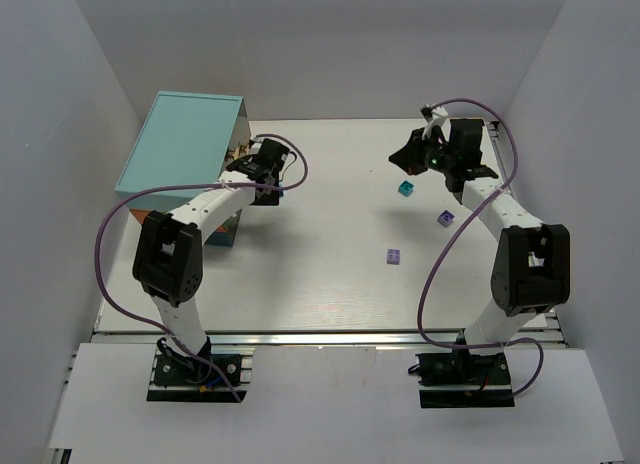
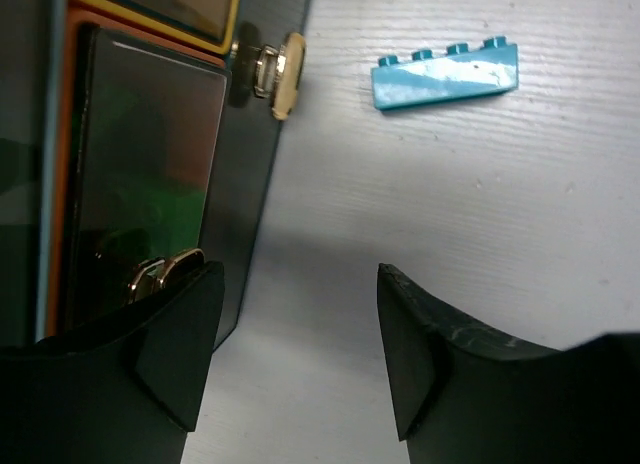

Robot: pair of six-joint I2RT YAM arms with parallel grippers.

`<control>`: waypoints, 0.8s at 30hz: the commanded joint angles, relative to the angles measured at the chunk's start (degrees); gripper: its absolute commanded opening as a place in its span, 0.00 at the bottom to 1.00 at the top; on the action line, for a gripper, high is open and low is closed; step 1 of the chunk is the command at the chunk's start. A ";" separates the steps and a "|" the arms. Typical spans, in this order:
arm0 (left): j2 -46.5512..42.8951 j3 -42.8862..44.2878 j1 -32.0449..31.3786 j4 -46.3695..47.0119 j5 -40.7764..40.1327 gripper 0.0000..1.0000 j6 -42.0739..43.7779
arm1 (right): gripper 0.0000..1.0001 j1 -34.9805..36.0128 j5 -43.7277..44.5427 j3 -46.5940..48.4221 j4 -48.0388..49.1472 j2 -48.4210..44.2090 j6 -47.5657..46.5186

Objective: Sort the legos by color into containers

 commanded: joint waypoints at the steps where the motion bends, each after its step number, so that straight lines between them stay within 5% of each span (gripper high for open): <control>1: -0.89 2.73 1.62 -1.24 -3.16 0.73 1.57 | 0.00 -0.43 -1.55 -0.37 -0.30 -1.86 -0.55; 8: -0.18 3.87 3.30 -1.94 -2.55 0.73 3.24 | 0.00 -0.96 -1.82 -0.90 -0.73 -1.86 -0.55; 9: -0.62 3.96 3.30 -1.25 -1.15 0.67 3.59 | 0.00 -0.96 -1.82 -0.90 -0.82 -1.94 -0.99; 10: -1.06 3.79 3.30 -0.46 -0.01 0.48 4.81 | 0.00 -0.87 -1.90 -0.90 -0.82 -1.94 -1.25; 13: -2.99 3.08 2.60 2.89 3.60 0.26 6.14 | 0.00 -0.87 -3.13 -0.90 -0.74 -2.03 -3.27; 17: -4.40 3.87 2.07 4.64 7.90 0.23 6.50 | 0.00 0.18 -15.06 3.05 -2.66 3.58 -7.74; 21: -6.42 3.70 2.07 5.62 12.04 0.14 6.76 | 0.26 3.08 -20.80 15.60 -12.58 14.20 -9.95; 24: -8.62 3.26 2.69 5.61 15.03 0.10 5.97 | 0.34 8.51 -20.01 28.08 -18.04 23.08 -7.16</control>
